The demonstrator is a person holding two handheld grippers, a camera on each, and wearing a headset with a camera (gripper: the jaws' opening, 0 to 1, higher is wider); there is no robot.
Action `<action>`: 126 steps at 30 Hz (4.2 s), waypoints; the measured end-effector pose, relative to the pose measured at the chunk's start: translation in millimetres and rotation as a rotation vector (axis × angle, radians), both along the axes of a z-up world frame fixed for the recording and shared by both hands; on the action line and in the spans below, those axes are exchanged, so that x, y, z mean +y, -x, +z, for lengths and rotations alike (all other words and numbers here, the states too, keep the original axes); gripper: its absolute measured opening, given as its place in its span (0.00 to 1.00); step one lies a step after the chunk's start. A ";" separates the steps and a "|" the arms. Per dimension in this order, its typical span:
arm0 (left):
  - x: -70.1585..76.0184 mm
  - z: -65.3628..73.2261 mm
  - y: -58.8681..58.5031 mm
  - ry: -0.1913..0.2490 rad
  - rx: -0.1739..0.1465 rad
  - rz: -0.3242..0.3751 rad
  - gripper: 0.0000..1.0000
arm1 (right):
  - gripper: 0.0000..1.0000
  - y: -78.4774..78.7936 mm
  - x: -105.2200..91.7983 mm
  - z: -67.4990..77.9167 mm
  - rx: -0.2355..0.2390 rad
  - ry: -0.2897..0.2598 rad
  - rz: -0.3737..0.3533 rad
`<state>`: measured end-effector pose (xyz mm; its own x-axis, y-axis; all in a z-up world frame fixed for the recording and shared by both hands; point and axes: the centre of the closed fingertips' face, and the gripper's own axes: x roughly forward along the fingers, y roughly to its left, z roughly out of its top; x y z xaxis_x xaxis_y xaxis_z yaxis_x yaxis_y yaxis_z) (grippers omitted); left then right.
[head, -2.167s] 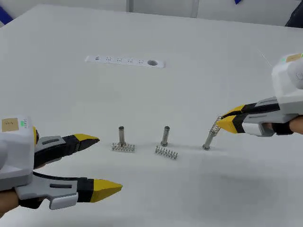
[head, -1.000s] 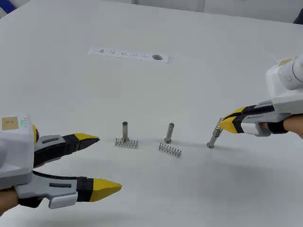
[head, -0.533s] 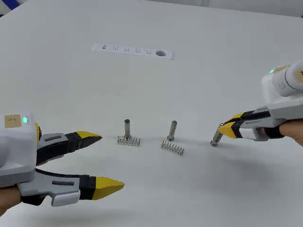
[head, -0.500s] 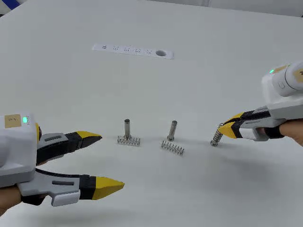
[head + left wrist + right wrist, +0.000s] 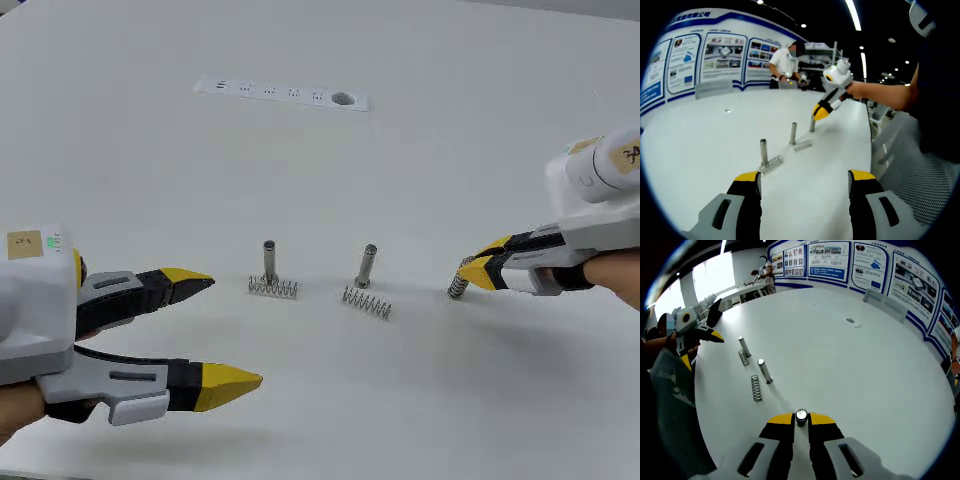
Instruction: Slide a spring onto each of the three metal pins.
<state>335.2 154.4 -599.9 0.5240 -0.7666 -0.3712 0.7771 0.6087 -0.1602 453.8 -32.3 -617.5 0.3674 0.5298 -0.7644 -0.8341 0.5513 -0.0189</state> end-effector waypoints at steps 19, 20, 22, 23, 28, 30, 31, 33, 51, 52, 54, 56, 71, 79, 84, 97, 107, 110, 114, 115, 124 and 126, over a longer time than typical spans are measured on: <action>-0.3 3.4 -0.9 0.006 -0.014 -0.004 0.72 | 0.16 1.2 -6.3 2.2 -0.009 0.014 -0.009; -0.5 3.8 -1.0 0.007 -0.016 -0.004 0.72 | 0.16 2.2 -7.7 2.4 -0.008 0.014 -0.012; -0.5 4.1 -1.2 0.009 -0.018 -0.004 0.72 | 0.16 4.1 -9.6 2.9 -0.009 0.015 -0.016; -0.6 4.2 -1.2 0.010 -0.019 -0.005 0.72 | 0.16 5.7 -10.4 3.2 -0.008 0.015 -0.018; -2.2 3.7 -0.5 0.013 -0.021 -0.011 0.72 | 0.16 13.1 -11.6 3.2 -0.002 0.017 -0.019; -2.5 3.3 -0.5 0.014 -0.022 -0.013 0.72 | 0.16 16.2 -10.8 3.1 0.001 0.014 -0.021; -2.5 3.3 -0.6 0.015 -0.022 -0.013 0.72 | 0.16 17.5 -10.2 2.7 0.004 0.013 -0.021; -2.3 3.3 -0.8 0.016 -0.023 -0.015 0.72 | 0.16 21.6 -8.4 1.3 0.010 0.015 -0.019; 0.8 7.1 0.8 0.019 -0.036 -0.016 0.72 | 0.16 47.8 41.6 -6.7 0.041 0.017 0.116; 1.0 7.8 0.7 0.019 -0.037 -0.015 0.72 | 0.16 48.1 44.2 -7.5 0.042 0.018 0.124; 1.5 8.5 0.8 0.019 -0.039 -0.013 0.72 | 0.16 48.1 50.2 -10.3 0.043 0.019 0.143; 1.9 8.1 1.2 0.017 -0.038 -0.012 0.72 | 0.16 47.5 55.4 -13.9 0.047 0.021 0.160; 4.0 8.9 2.0 0.000 -0.033 -0.002 0.72 | 0.15 42.5 74.4 -36.2 0.063 0.058 0.237; 4.5 7.5 2.9 -0.006 -0.026 0.002 0.71 | 0.14 40.8 74.0 -44.7 0.069 0.079 0.252; 2.7 6.5 2.3 -0.003 -0.024 0.003 0.71 | 0.14 40.8 76.4 -46.9 0.065 0.090 0.268; 0.6 4.4 3.6 0.002 -0.018 -0.010 0.70 | 0.11 41.4 77.5 -46.4 0.075 0.086 0.260; -5.5 -0.6 5.4 -0.016 -0.016 -0.066 0.69 | 0.11 51.9 76.9 -38.3 0.080 0.083 0.276; -10.2 -3.8 6.9 -0.030 -0.013 -0.103 0.68 | 0.11 55.4 77.0 -34.7 0.075 0.081 0.285; -15.2 -4.9 5.6 -0.038 -0.013 -0.131 0.67 | 0.11 61.1 78.8 -28.3 0.068 0.076 0.305; -16.8 -5.1 4.7 -0.038 -0.012 -0.140 0.66 | 0.11 63.1 79.7 -26.3 0.066 0.074 0.313; -28.8 -8.1 -0.8 -0.044 -0.012 -0.205 0.61 | 0.11 81.9 90.9 -12.5 0.061 0.063 0.402; -32.0 -9.1 -1.0 -0.049 -0.013 -0.221 0.59 | 0.11 87.1 93.4 -10.6 0.061 0.064 0.429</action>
<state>336.2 122.4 -609.0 0.3496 -0.8448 -0.4050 0.8944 0.4297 -0.1244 366.6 61.1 -628.1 0.0776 0.5754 -0.8142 -0.9880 0.1539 0.0146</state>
